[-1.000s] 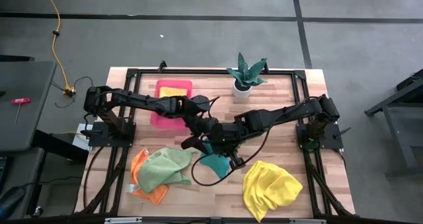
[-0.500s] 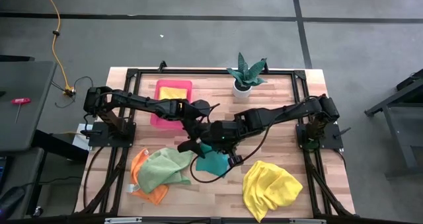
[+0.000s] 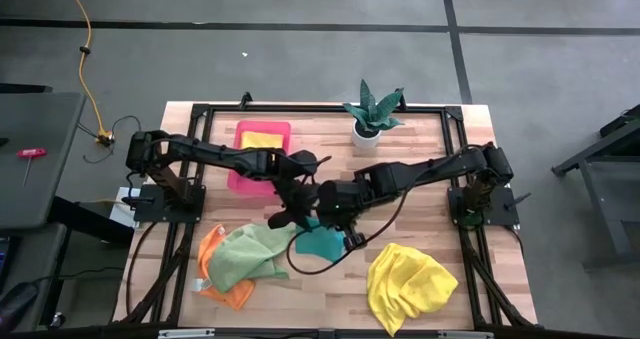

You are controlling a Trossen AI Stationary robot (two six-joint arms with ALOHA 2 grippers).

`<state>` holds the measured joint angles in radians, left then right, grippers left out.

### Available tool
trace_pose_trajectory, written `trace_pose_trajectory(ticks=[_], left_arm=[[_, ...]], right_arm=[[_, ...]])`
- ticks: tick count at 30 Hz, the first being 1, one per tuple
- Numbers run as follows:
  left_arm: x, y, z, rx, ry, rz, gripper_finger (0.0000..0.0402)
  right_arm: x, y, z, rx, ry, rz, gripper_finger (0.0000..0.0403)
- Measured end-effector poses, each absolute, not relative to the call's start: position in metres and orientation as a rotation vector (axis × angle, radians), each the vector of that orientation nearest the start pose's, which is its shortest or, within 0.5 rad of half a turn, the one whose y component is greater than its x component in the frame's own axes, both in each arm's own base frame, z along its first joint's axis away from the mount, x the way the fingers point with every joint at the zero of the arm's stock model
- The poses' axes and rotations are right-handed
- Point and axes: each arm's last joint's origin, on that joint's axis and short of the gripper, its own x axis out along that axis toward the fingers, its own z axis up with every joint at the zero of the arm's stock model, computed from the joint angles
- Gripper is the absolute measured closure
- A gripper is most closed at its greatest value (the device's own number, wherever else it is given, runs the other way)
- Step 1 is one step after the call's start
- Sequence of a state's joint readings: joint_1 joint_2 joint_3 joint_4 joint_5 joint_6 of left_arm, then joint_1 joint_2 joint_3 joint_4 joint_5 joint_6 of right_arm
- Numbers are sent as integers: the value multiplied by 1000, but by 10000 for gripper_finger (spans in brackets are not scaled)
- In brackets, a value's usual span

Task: Fold microfiber towels
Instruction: Put the folded blue microfiber towel into the pink bin

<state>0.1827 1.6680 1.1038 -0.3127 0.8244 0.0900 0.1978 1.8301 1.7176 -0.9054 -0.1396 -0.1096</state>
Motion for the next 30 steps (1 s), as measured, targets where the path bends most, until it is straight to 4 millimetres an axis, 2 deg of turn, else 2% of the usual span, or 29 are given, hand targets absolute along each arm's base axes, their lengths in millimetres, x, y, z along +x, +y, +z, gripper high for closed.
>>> trace_pose_trajectory(ticks=[4,7,15,19,24,30], left_arm=[[328,49,224,-363,805,-561,397],[316,55,229,-375,865,-482,398],[276,65,258,-393,960,-290,400],[252,70,281,-440,932,-225,401],[219,86,311,-468,918,-70,401],[190,120,342,-492,945,153,401]], right_arm=[[379,75,310,-96,1024,247,396],[376,68,316,-52,1056,190,374],[364,43,326,-107,1162,43,255],[352,21,336,-118,1197,-17,215],[337,-7,353,-78,1169,-76,206],[324,-30,369,-31,1109,-127,206]])
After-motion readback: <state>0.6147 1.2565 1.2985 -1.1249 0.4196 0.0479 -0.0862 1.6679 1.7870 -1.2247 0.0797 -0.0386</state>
